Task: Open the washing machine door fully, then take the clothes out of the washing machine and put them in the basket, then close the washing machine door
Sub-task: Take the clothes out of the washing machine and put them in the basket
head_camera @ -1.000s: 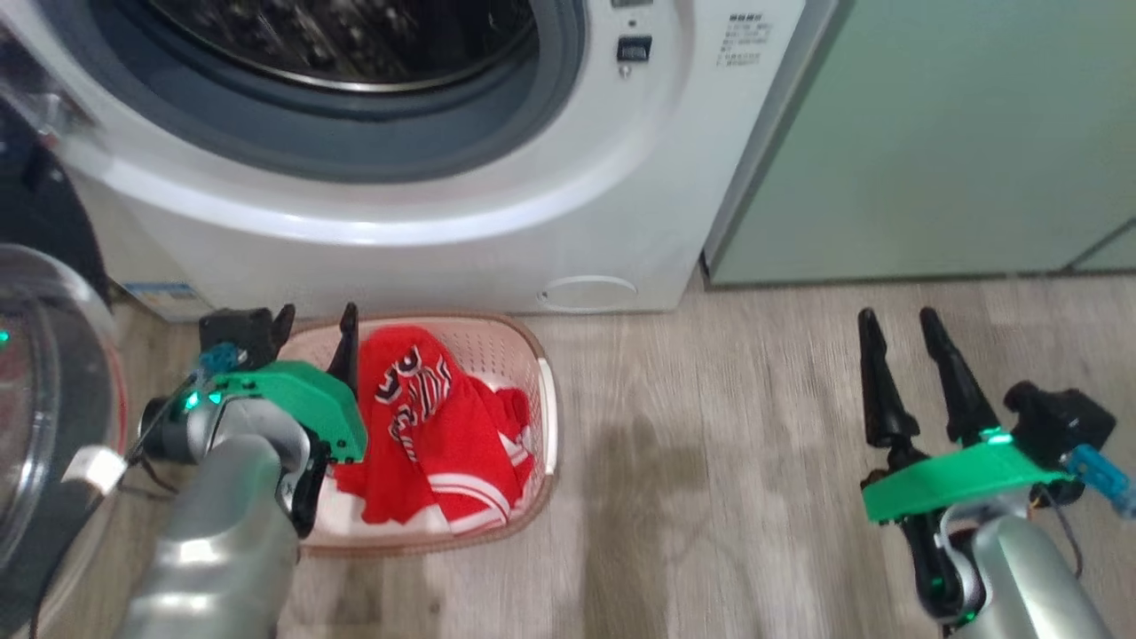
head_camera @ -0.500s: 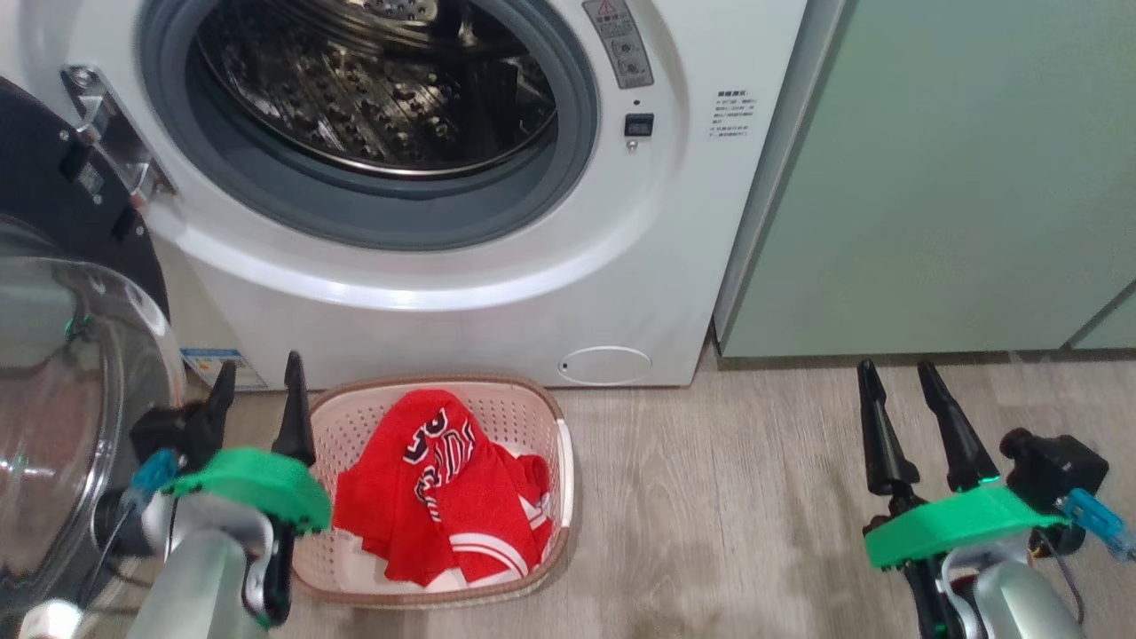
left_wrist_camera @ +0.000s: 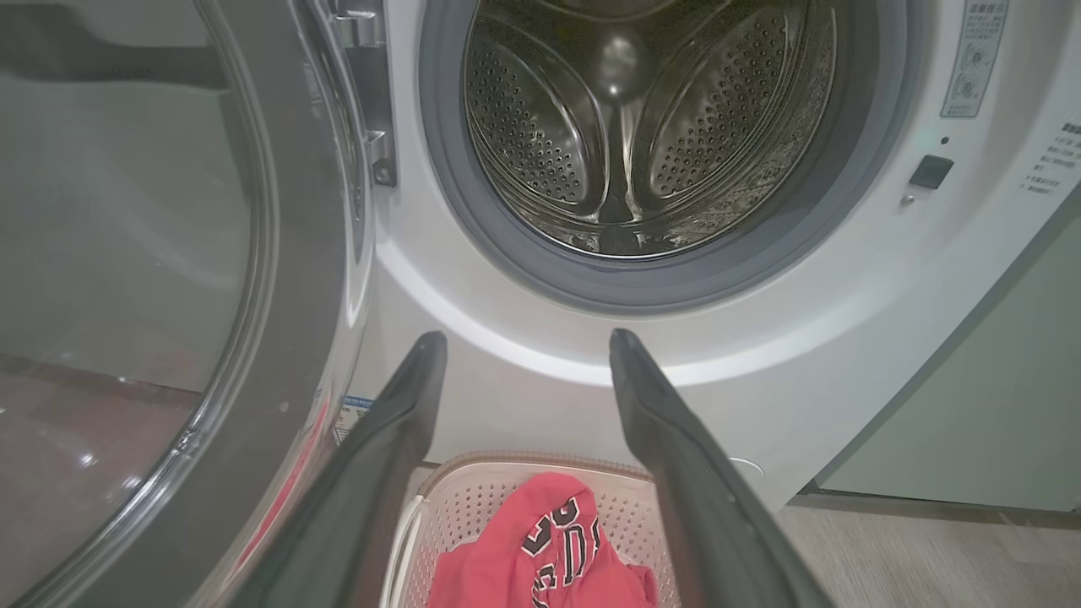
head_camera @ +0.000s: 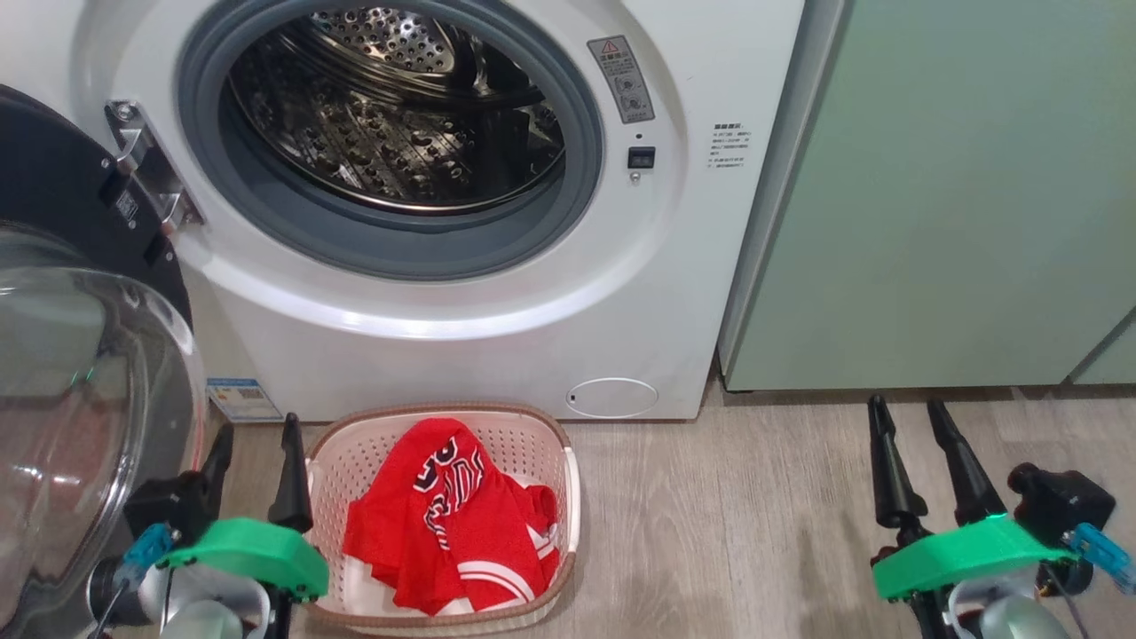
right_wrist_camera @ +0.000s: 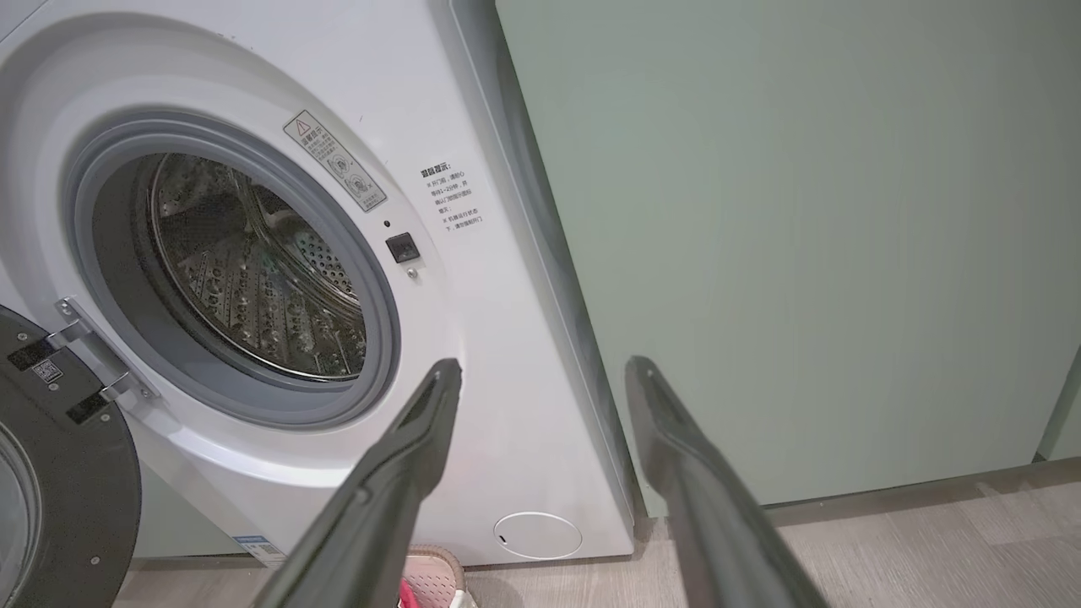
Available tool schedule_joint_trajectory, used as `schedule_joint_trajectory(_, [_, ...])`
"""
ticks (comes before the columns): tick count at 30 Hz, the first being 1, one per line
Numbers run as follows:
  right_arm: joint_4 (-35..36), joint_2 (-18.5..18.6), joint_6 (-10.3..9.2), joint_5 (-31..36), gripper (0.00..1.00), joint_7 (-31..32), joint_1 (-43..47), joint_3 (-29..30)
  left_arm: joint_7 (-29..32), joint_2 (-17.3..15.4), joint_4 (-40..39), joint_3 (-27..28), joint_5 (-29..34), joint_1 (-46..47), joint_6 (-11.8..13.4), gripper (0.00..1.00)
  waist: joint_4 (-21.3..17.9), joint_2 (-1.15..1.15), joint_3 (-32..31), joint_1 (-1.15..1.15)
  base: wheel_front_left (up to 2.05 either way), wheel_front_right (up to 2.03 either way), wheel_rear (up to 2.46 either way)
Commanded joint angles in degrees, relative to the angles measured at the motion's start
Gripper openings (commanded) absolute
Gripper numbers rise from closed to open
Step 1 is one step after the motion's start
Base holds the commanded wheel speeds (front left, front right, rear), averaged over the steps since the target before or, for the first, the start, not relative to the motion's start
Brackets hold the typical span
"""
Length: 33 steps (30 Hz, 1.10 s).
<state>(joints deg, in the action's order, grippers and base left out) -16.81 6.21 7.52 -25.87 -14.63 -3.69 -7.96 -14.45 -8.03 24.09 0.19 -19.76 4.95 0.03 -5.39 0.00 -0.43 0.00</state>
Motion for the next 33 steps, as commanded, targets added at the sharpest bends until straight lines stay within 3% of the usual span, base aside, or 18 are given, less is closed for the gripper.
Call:
schedule_joint_trajectory(1, [2.0,0.2,-0.03,-0.1,1.0,-0.4,-0.7,-0.8,-0.5,-1.2,-2.1,2.0,0.1,1.9,0.3,1.0,0.0,0.0,-0.1,0.0,0.0,0.0,0.0])
schedule_joint_trajectory(33, [1.9,0.1,-0.03,0.1,1.0,-0.4,-0.2,0.0,-0.3,-2.5,-2.7,0.4,0.7,1.2,2.3,1.0,-0.3,0.0,-0.7,0.0,0.0,0.0,0.0])
